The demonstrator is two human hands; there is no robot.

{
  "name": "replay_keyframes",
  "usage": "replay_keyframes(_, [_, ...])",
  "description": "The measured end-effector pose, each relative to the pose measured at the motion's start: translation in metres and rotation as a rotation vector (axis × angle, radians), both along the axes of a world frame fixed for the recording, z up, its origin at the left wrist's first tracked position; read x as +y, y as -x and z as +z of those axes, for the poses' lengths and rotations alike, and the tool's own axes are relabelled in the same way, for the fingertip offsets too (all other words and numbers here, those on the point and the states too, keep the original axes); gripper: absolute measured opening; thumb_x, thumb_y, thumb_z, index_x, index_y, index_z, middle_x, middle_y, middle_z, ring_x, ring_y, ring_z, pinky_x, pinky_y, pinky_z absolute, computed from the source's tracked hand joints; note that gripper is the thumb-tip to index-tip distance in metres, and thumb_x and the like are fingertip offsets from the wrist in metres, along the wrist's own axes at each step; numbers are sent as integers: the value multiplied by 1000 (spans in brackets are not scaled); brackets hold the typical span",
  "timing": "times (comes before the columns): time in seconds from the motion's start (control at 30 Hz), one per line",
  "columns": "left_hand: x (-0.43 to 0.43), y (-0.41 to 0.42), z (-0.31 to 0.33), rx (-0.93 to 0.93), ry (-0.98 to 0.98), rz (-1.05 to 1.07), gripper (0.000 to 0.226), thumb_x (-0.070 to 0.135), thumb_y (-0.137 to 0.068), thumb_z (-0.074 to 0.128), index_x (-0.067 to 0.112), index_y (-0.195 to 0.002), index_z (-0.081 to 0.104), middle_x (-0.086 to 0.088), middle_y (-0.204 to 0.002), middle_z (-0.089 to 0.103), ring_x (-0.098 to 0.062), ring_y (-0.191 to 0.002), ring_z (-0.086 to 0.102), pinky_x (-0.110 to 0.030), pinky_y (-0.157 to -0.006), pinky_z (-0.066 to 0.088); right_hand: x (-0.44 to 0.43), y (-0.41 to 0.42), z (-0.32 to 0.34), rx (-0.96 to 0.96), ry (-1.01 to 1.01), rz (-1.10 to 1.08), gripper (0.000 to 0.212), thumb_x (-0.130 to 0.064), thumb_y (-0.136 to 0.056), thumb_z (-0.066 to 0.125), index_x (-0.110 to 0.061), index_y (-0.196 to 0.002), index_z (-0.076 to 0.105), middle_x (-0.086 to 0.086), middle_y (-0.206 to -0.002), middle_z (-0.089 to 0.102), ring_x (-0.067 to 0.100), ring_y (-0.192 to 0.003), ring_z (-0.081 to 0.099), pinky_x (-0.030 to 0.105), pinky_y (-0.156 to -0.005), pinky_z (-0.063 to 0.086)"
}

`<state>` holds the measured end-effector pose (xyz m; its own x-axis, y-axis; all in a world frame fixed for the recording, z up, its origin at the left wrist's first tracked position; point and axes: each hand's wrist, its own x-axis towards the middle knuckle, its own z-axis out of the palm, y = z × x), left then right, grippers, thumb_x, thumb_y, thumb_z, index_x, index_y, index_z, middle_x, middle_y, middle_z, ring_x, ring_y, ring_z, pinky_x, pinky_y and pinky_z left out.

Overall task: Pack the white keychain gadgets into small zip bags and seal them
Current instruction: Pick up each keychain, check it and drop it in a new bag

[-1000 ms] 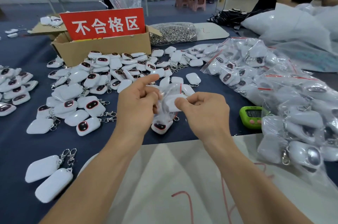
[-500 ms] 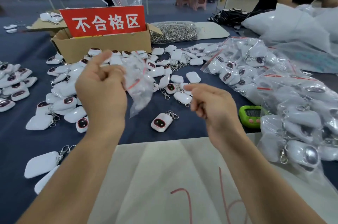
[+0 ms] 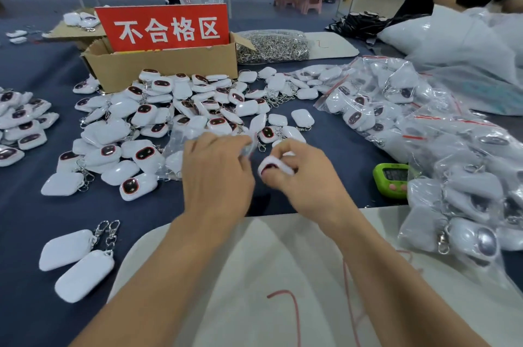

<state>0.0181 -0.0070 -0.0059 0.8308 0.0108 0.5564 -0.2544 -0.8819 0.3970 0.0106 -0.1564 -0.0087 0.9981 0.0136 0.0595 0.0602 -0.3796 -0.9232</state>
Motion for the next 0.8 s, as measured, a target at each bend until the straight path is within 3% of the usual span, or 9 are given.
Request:
replay_keyframes(0.1, [-15, 7, -3, -16, 208, -113, 24, 15, -82, 65, 28, -97, 78, 10, -88, 75, -16, -88, 61, -29, -82, 43, -3, -5, 6, 89, -331, -162, 6, -15, -95, 68, -17, -89, 67, -2, -69, 73, 9, -55, 60, 20, -50, 47])
replay_keyframes(0.2, [-21, 9, -3, 217, 536, -191, 27, 32, -85, 65, 40, -108, 75, 27, -88, 72, 3, -84, 66, -9, -77, 46, -4, -6, 4, 136, -333, -108, 23, -22, -103, 58, -16, -84, 71, 2, -70, 70, 19, -58, 59, 30, -51, 48])
replay_keyframes(0.27, [-20, 8, -3, 297, 658, -258, 25, 30, -91, 67, 47, -107, 74, 29, -87, 72, 6, -82, 68, -3, -71, 43, -1, -5, 3, 180, -369, -35, 29, -22, -105, 53, -17, -87, 75, 10, -77, 71, 27, -62, 54, 33, -50, 43])
replay_keyframes(0.43, [-15, 0, -1, 356, 804, -348, 31, 27, -87, 65, 56, -94, 75, 10, -85, 77, -8, -65, 68, -25, -67, 58, -7, -7, 7, 295, -597, 101, 28, -3, -104, 45, -2, -110, 73, 20, -89, 74, 27, -69, 67, 31, -60, 54])
replay_keyframes(0.57, [-14, -4, -5, 366, 835, -429, 41, 21, -84, 62, 60, -93, 74, 16, -90, 78, 0, -81, 71, -14, -72, 54, -8, -9, 5, 279, -561, 65, 24, -1, -99, 51, -2, -109, 73, 17, -86, 73, 28, -72, 67, 35, -67, 57])
replay_keyframes(0.7, [-11, -6, -7, 380, 897, -451, 38, 12, -83, 65, 45, -95, 79, 9, -89, 80, -4, -76, 69, -21, -77, 58, -7, -9, 2, 234, -500, -22, 22, 0, -97, 57, -6, -104, 77, 26, -92, 75, 34, -76, 69, 50, -83, 61])
replay_keyframes(0.8, [-11, -6, -8, 373, 913, -466, 45, -1, -89, 66, 41, -91, 80, 8, -88, 80, -3, -72, 68, -18, -74, 55, -6, -6, 2, 218, -519, -25, 22, 1, -97, 58, -6, -103, 78, 22, -89, 75, 29, -73, 68, 42, -74, 63])
